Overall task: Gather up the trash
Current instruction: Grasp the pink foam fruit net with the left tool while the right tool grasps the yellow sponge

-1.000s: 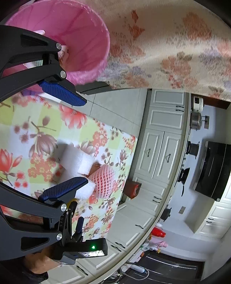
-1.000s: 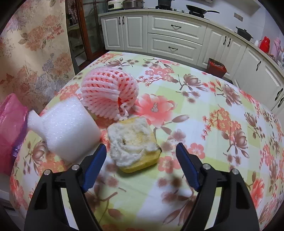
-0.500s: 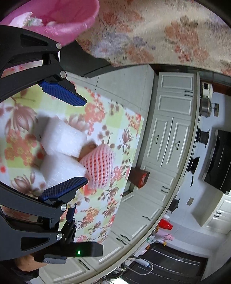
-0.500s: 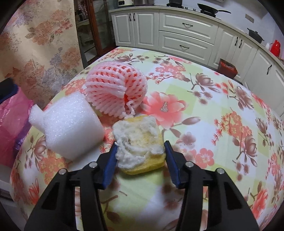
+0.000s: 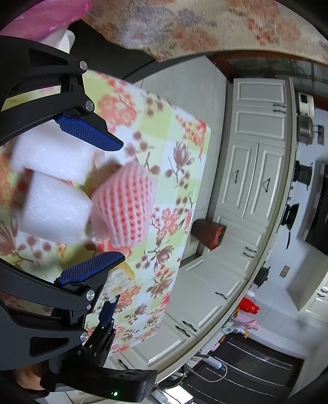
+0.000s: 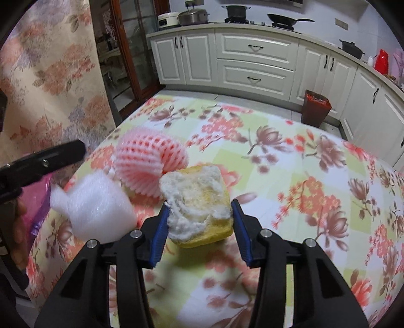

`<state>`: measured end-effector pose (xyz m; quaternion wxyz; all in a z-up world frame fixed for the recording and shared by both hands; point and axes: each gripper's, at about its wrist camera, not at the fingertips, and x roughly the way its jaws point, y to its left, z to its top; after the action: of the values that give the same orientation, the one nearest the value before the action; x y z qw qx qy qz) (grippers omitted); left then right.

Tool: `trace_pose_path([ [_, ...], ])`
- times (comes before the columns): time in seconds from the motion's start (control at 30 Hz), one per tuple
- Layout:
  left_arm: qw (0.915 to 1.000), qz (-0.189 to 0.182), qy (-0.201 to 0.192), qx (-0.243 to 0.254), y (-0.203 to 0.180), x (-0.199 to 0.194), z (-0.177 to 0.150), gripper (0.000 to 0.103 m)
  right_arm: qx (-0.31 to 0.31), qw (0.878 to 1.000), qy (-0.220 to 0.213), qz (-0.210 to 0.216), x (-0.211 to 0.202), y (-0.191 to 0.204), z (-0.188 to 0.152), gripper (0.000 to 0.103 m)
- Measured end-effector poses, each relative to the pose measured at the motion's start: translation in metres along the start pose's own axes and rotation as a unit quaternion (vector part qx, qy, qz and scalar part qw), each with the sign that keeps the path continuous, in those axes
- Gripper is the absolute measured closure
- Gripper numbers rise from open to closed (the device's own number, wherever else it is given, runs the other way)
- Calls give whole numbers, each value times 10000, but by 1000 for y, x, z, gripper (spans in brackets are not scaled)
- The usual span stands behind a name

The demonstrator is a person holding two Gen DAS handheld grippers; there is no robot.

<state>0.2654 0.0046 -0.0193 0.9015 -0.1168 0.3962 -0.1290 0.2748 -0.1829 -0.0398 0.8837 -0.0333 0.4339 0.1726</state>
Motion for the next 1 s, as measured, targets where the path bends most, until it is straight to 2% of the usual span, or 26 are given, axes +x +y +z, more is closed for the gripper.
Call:
trace_pose_path([
  [0.33, 9978, -106, 602, -260, -2, 47, 16, 31, 116, 9999, -97, -48, -1, -16, 9, 57],
  [0.37, 9976, -109, 647, -215, -4, 50, 16, 41, 120, 9999, -99, -46, -1, -16, 9, 57],
  [0.4, 9971, -47, 744, -153, -5, 55, 16, 47, 123, 9999, -99, -50, -1, -16, 8, 57],
  [0.53, 9958, -17, 900, -177, -3, 64, 14, 62, 140, 9999, -85, -48, 0, -17, 7, 57],
  [0.57, 9958, -15, 902, -159, -3, 64, 14, 71, 141, 9999, -86, -46, 0, -17, 6, 57],
  [0.63, 9956, 0, 934, -65, -4, 65, 14, 80, 146, 9998, -82, -48, 0, -17, 6, 57],
  [0.8, 9969, -45, 777, 93, -11, 56, 16, 85, 151, 9998, -106, -53, -3, -17, 6, 57],
  [1.0, 9996, -58, 245, 133, -18, 23, 20, 85, 139, 9996, -220, -71, -14, -12, 9, 57],
])
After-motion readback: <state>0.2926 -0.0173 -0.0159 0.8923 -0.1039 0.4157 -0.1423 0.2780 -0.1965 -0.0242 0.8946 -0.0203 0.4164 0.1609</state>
